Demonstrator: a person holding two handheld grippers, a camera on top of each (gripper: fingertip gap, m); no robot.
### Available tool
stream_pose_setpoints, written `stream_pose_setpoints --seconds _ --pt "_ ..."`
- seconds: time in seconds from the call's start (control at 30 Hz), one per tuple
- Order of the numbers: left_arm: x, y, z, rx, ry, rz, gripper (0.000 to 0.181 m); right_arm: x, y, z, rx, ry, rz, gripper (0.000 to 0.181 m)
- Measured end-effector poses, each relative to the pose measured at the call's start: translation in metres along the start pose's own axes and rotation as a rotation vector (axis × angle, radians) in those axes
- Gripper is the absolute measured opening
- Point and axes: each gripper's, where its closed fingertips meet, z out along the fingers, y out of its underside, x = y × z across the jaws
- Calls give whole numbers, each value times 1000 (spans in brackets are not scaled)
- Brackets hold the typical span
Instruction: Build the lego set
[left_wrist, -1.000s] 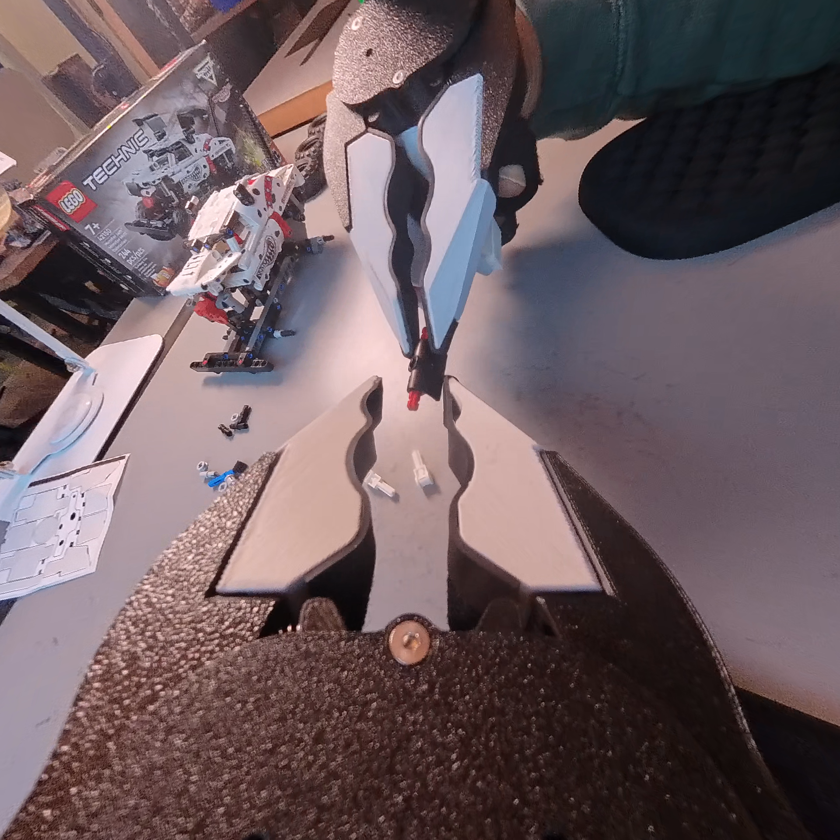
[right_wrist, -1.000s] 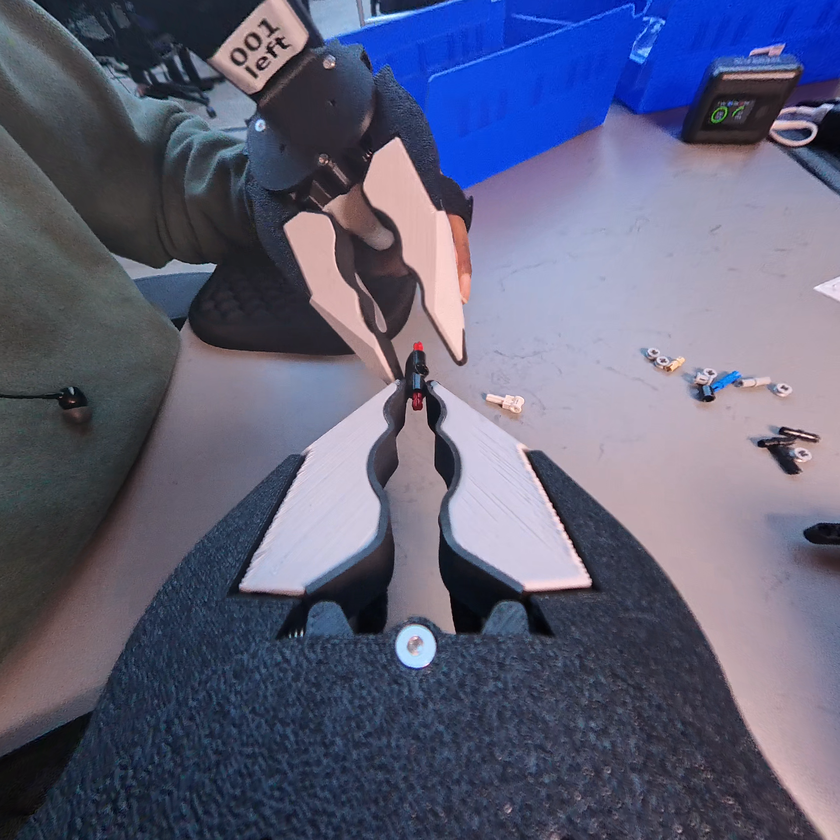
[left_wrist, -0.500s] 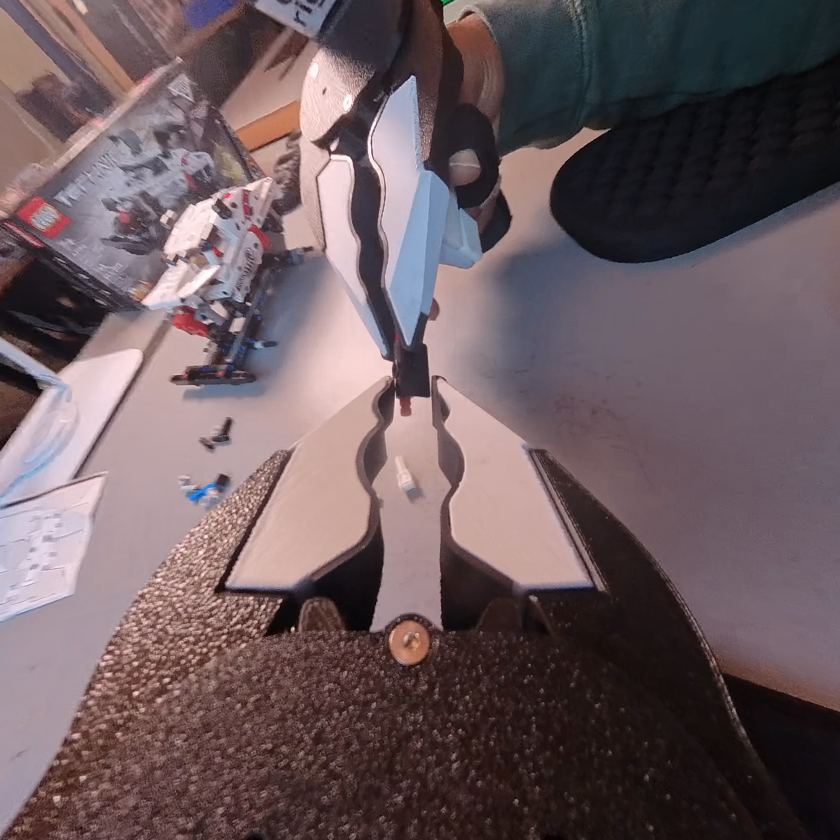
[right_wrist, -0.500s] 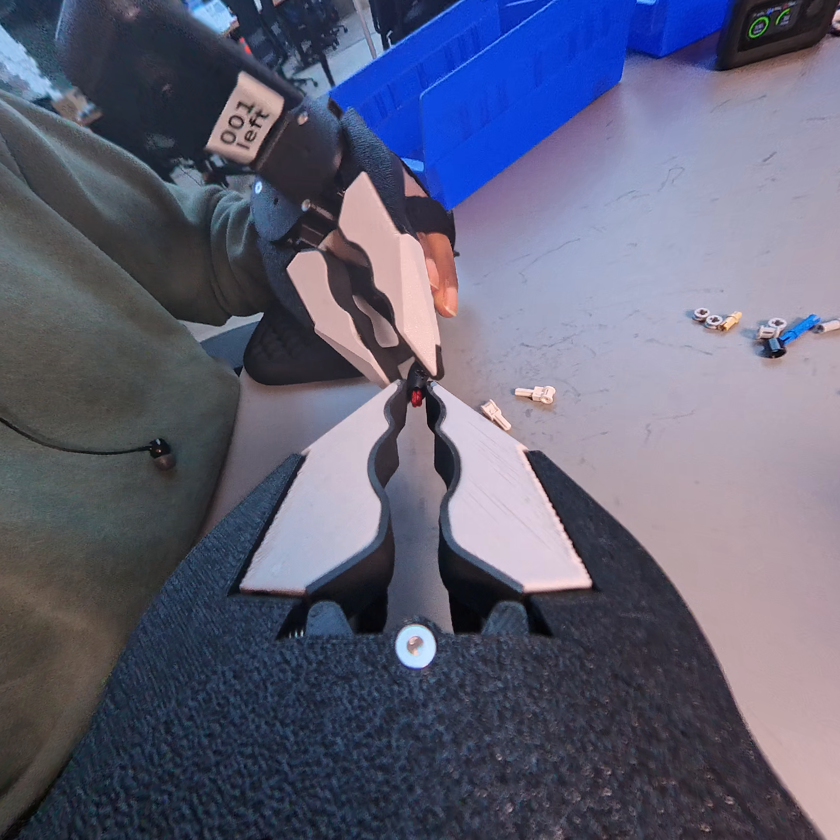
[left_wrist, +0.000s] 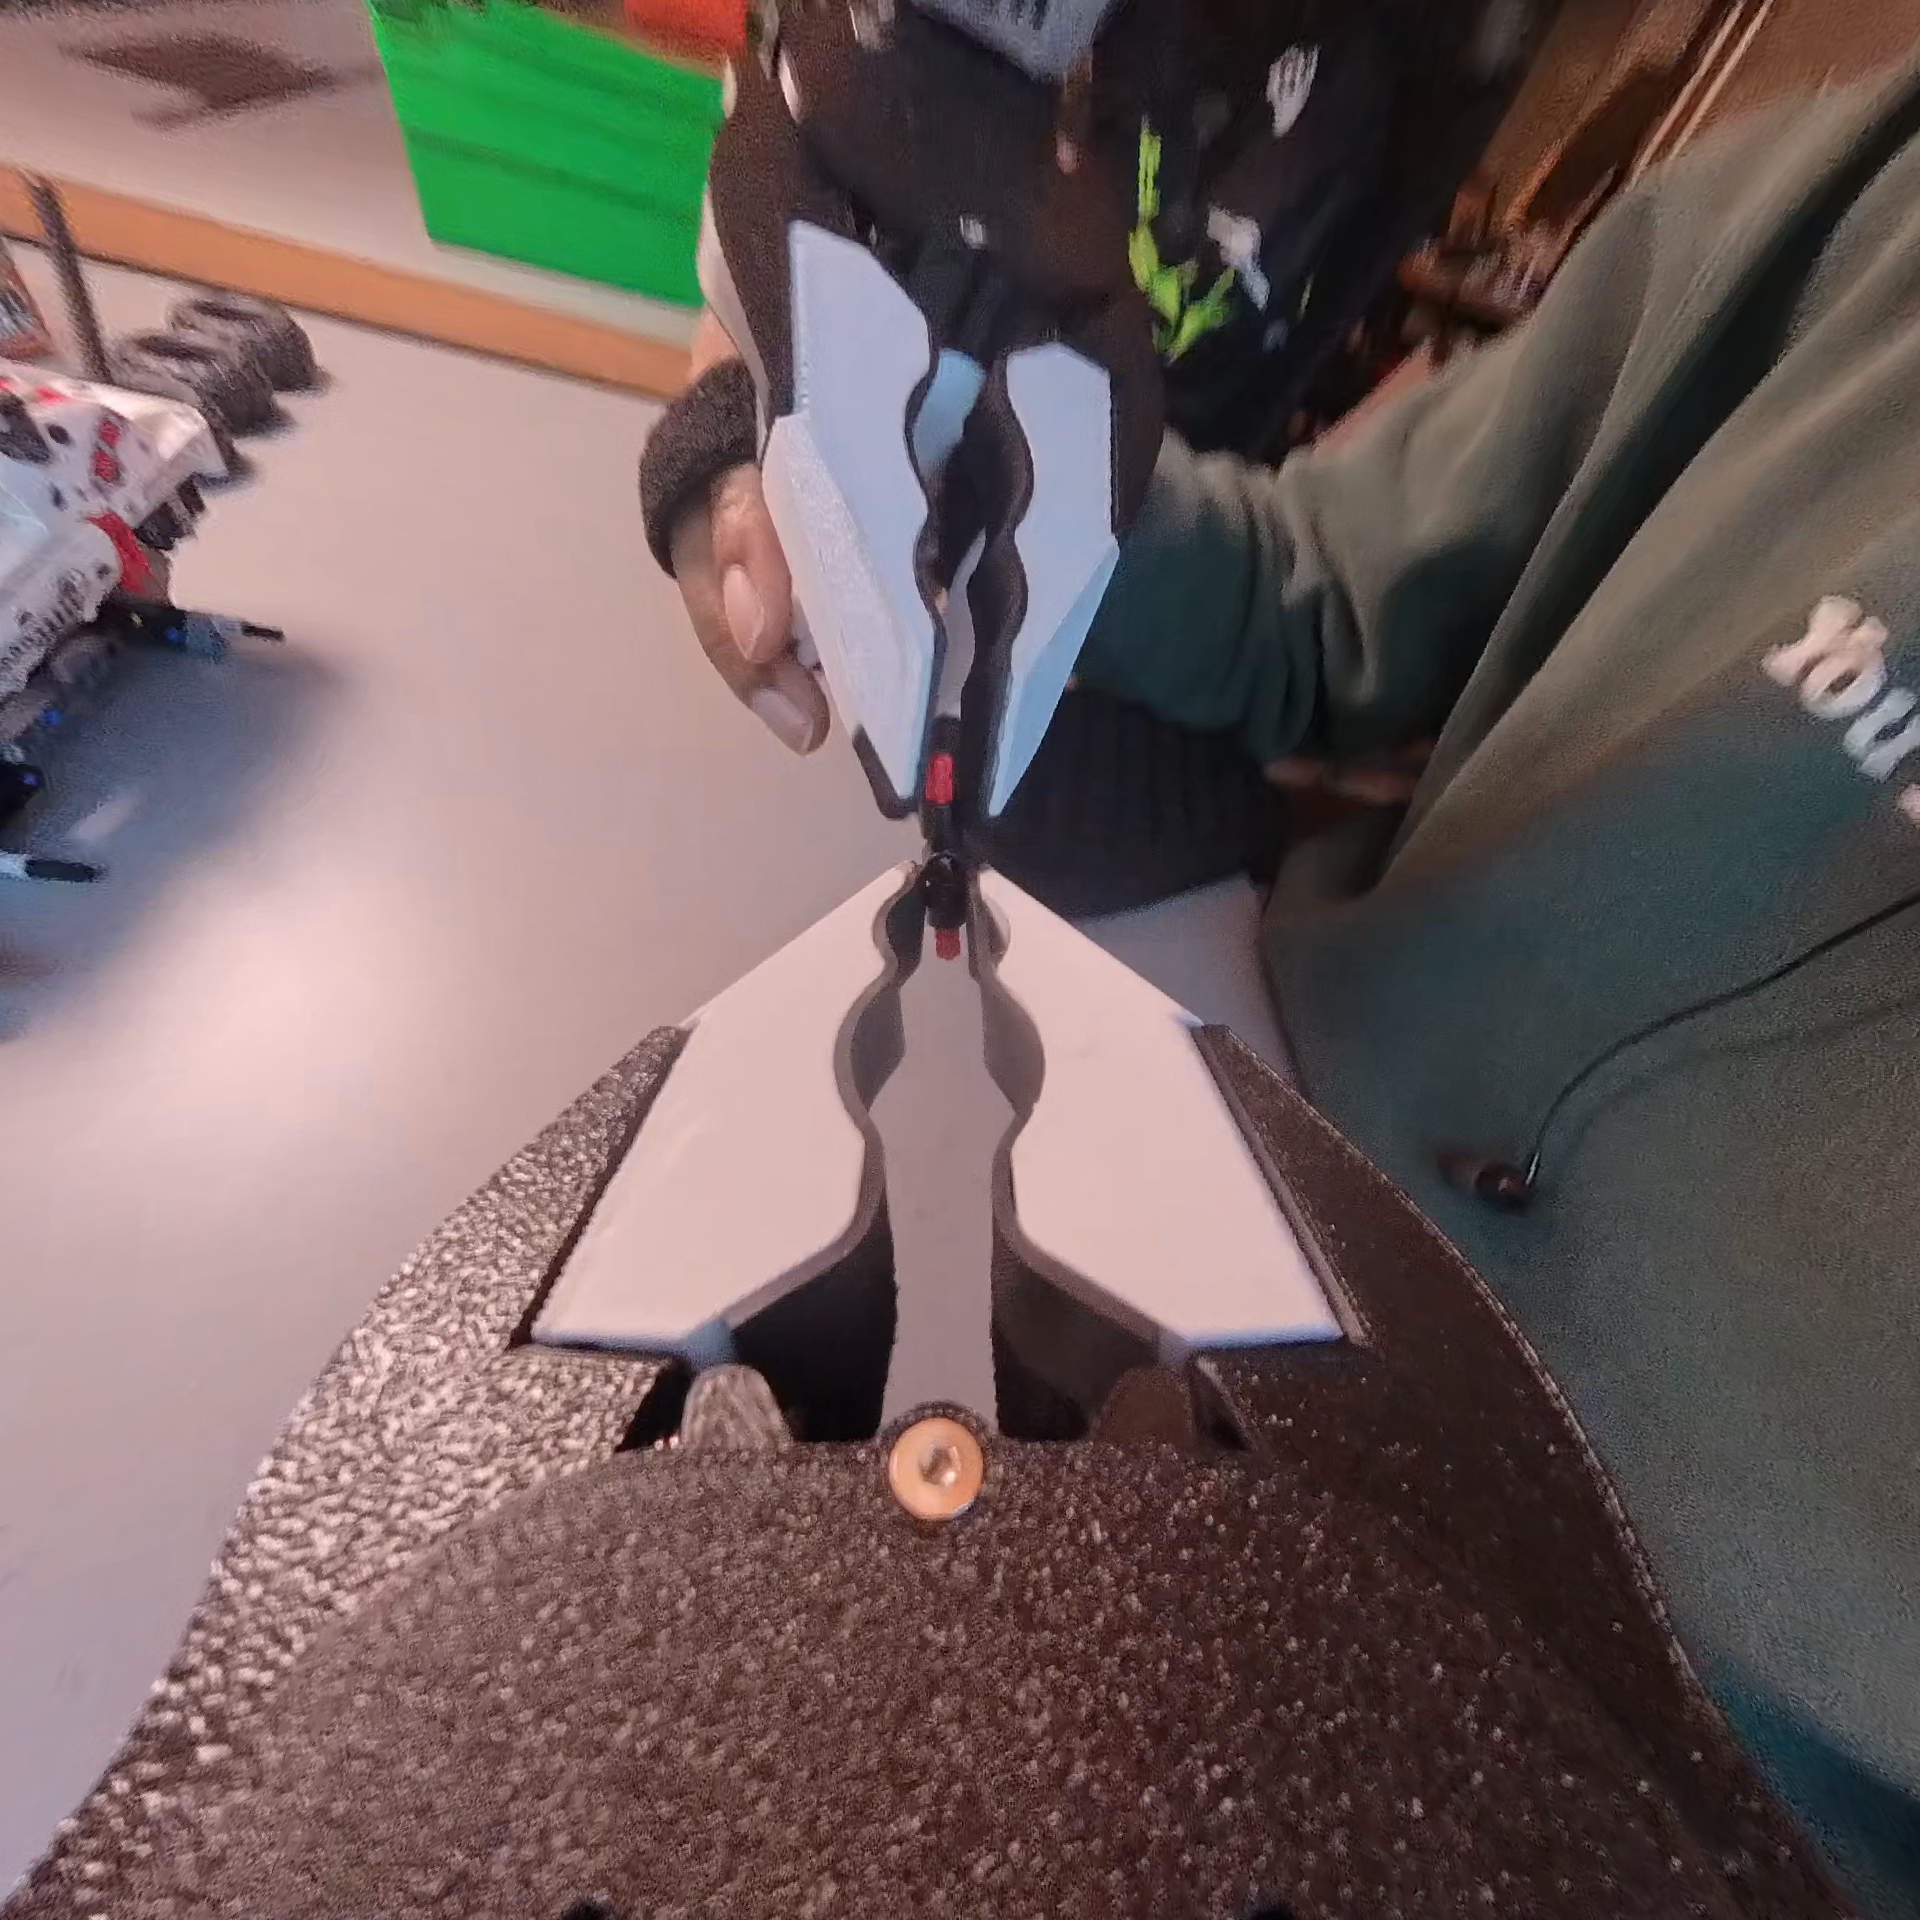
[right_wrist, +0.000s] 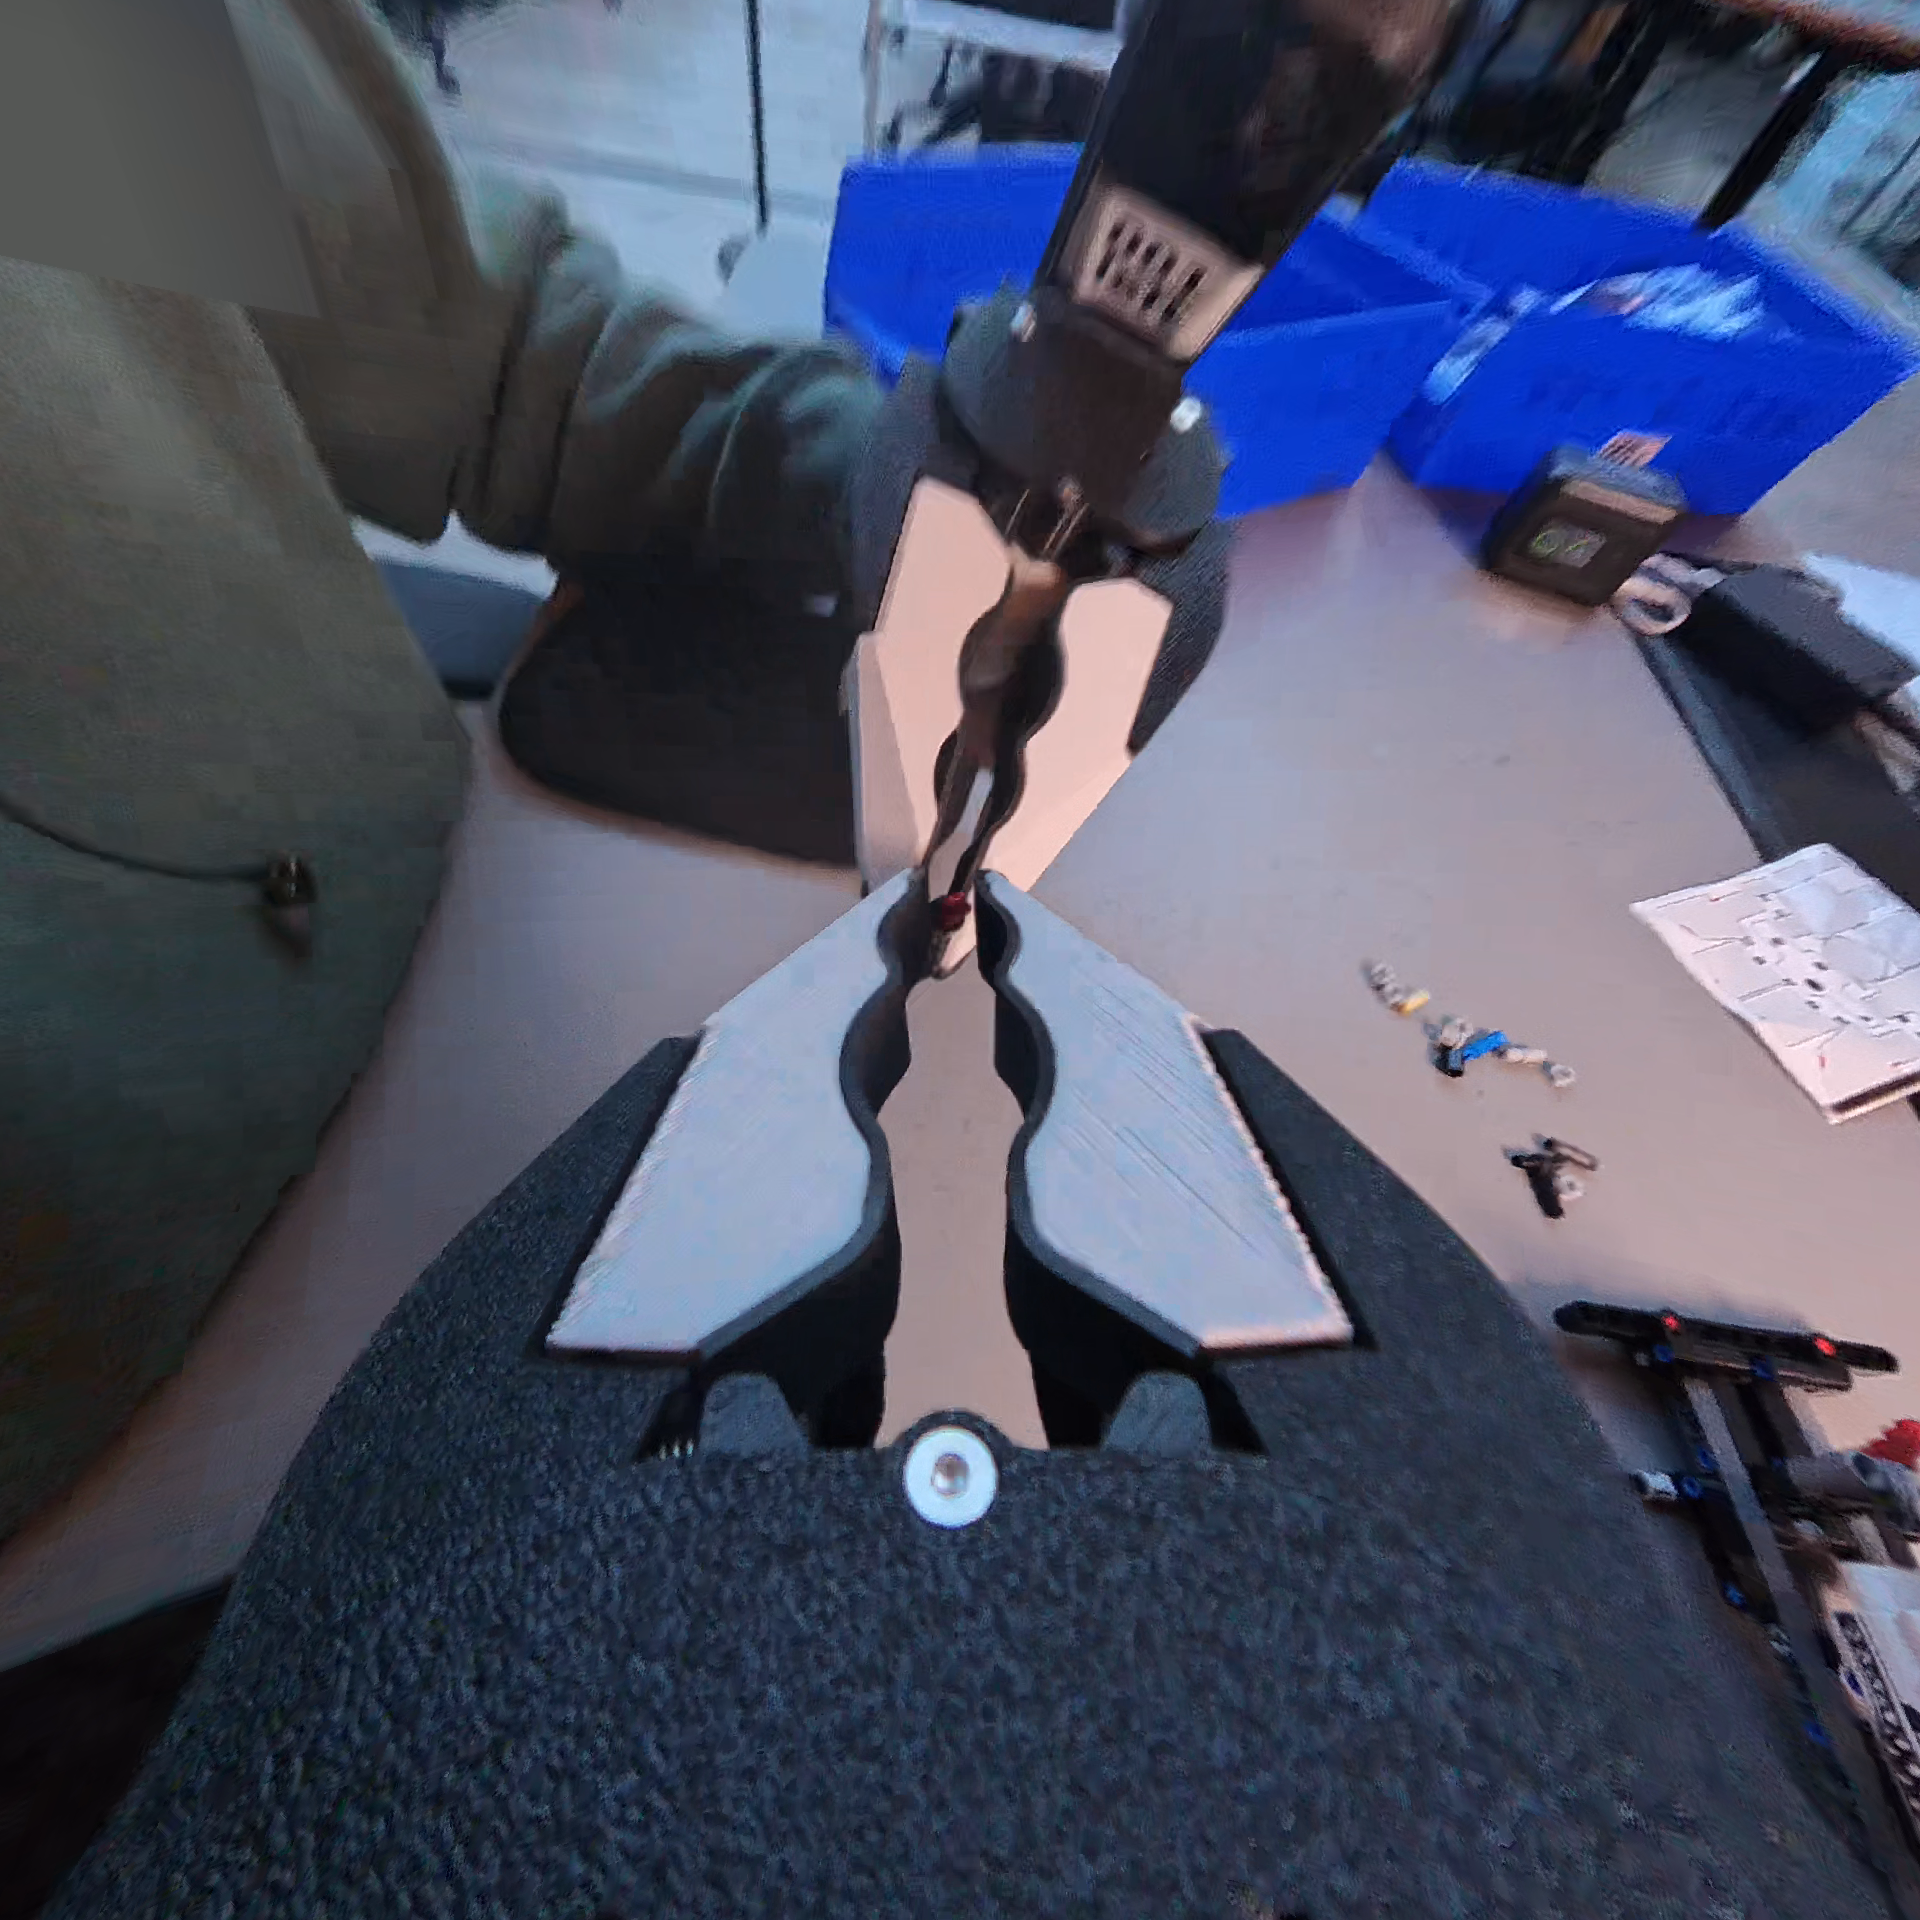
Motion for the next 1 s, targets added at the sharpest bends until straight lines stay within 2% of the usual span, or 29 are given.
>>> stream_pose_setpoints --seconds 0.07,0.13,0.23,0.33,0.53,0.7,0.83,1.0 --pt "-6 -30 -11 213 9 -106 5 26 -27 -16 202 118 90 16" --pt "-13 -58 -30 426 34 -212 5 38 -40 -28 317 145 189 18" --pt "-17 -76 -47 583 62 -249 5 48 -51 -31 430 163 294 16" --pt "-16 -77 -47 605 63 -233 5 48 -54 -22 465 109 391 16" --pt "-16 -71 -43 603 47 -220 5 42 -51 -14 511 -35 522 3" --pt "-21 -64 -43 628 49 -263 5 42 -43 -11 471 -3 467 6" --pt "-20 -63 -42 622 33 -241 5 41 -41 -10 437 35 412 0" --pt "-22 -51 -35 514 -22 -191 6 36 -31 -11 357 15 366 0"
